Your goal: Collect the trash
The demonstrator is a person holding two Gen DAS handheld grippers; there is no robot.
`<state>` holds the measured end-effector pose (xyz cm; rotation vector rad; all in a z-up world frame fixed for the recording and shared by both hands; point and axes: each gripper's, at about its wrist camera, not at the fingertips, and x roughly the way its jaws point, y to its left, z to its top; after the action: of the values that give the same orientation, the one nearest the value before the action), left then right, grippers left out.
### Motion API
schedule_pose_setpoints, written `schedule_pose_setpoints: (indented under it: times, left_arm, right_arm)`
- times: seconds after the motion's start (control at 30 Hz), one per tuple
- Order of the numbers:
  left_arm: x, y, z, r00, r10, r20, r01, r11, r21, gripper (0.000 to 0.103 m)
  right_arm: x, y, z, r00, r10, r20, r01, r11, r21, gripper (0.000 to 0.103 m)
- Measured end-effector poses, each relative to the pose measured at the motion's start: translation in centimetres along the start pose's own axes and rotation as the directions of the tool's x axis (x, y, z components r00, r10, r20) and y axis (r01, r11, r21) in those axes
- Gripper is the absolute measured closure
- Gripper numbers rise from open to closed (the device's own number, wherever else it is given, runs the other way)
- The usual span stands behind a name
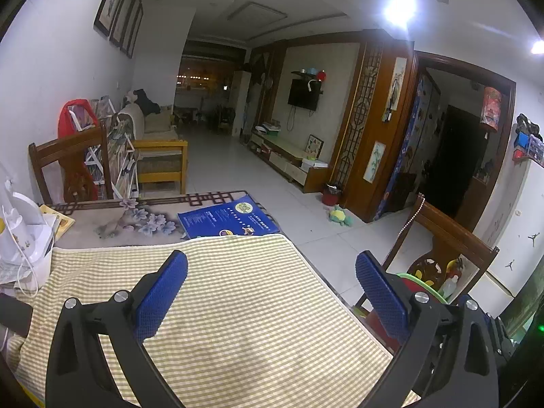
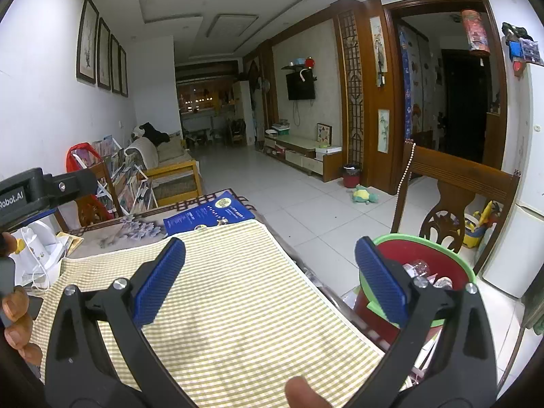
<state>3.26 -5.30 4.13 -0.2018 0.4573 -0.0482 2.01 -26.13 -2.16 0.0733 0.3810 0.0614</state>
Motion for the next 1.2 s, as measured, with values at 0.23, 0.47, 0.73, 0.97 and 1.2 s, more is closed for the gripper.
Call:
schedule_pose_setpoints:
  times: [0.23, 0.47, 0.73, 0.97, 1.2]
  left_arm:
    - [0.1, 0.2, -0.1, 1.000, 0.002, -0.009, -0.003, 1.000, -0.011, 0.008]
    - [0.5, 1.0, -0.5, 0.999, 0.012, -0.032, -0.013, 1.000, -0.023, 0.008]
    - [0.5, 1.0, -0.2, 0.999, 0.010, -0.032, -0.010, 1.000, -0.009, 0.008]
    - [0.6, 0.9, -0.2, 0.999, 0.011, -0.031, -0.011, 1.000, -0.004, 0.008]
    - [0.6, 1.0, -0.3, 0.999, 0.011, -0.041, -0.011, 1.000, -0.007, 0.008]
  right_arm:
    - [0.0, 0.0, 0.0, 1.000, -0.001, 0.000, 0.001, 1.000, -0.001, 0.005]
    - [0.0, 0.0, 0.0, 1.000, -0.001, -0.001, 0.001, 1.000, 0.000, 0.005]
    - [0.1, 0.0, 0.0, 1.000, -0.001, -0.005, 0.001, 1.000, -0.002, 0.005]
    - [0.2, 0.0, -0.1, 1.000, 0.001, -0.009, -0.001, 1.000, -0.005, 0.005]
    - [0.8, -0.5, -0.8, 0.999, 0.008, -0.035, -0.008, 1.000, -0.011, 0.005]
